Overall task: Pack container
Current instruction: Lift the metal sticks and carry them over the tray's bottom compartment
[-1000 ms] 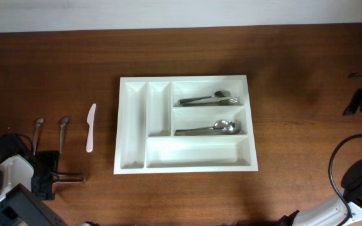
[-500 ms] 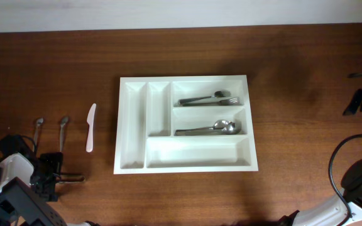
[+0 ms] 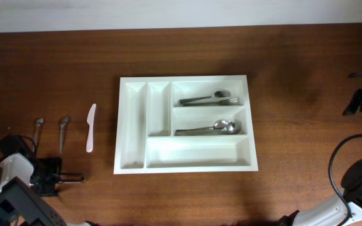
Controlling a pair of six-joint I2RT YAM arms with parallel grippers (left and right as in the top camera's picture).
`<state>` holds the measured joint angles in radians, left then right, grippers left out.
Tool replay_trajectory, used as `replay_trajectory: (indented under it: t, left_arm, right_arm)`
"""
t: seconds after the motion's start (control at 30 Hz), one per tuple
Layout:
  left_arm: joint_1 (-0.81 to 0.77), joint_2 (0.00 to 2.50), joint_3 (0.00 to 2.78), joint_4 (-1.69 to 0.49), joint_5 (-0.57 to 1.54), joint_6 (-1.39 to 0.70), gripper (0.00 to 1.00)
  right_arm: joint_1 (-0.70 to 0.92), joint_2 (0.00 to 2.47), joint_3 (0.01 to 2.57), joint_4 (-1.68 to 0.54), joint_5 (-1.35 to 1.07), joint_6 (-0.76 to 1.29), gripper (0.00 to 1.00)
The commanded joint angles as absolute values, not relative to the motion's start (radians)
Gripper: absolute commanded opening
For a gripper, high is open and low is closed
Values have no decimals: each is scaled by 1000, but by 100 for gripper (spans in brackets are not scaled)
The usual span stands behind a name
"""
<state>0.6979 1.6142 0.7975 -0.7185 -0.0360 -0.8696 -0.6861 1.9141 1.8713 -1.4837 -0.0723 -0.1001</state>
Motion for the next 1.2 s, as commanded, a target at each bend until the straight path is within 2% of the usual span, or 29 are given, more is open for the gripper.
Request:
replay_trajectory:
  t: [0.0, 0.07, 0.17, 0.27, 0.4, 0.57, 0.83, 0.97, 1.17]
  left_arm:
    - [703, 1647, 786, -717, -74, -874, 62]
    - [703, 1647, 786, -715, -80, -873, 62]
    - [703, 1647, 786, -714, -80, -874, 37]
    - [703, 1647, 786, -714, -94, -874, 24]
    - [703, 1647, 786, -715, -105, -874, 20]
    - [703, 1647, 790, -715, -99, -842, 4]
    - [702, 1607, 892, -743, -90, -627, 2]
    - [675, 1541, 978, -798, -88, -585, 2]
    - [564, 1419, 1077, -819, 57, -427, 2]
  right_arm:
    - [-691, 1898, 1868, -1482, -78, -89, 99]
    - [-691, 1898, 1868, -1482, -78, -89, 99]
    - [-691, 1898, 1868, -1482, -78, -89, 99]
    - [-691, 1898, 1868, -1482, -78, -89, 99]
    - [-691, 1898, 1868, -1482, -78, -89, 99]
    - [-691, 1898, 1868, -1482, -78, -89, 99]
    - [-691, 1898, 1868, -1482, -78, -89, 99]
    - [-691, 1898, 1868, -1482, -78, -89, 99]
    - [-691, 1898, 1868, -1482, -78, -89, 99]
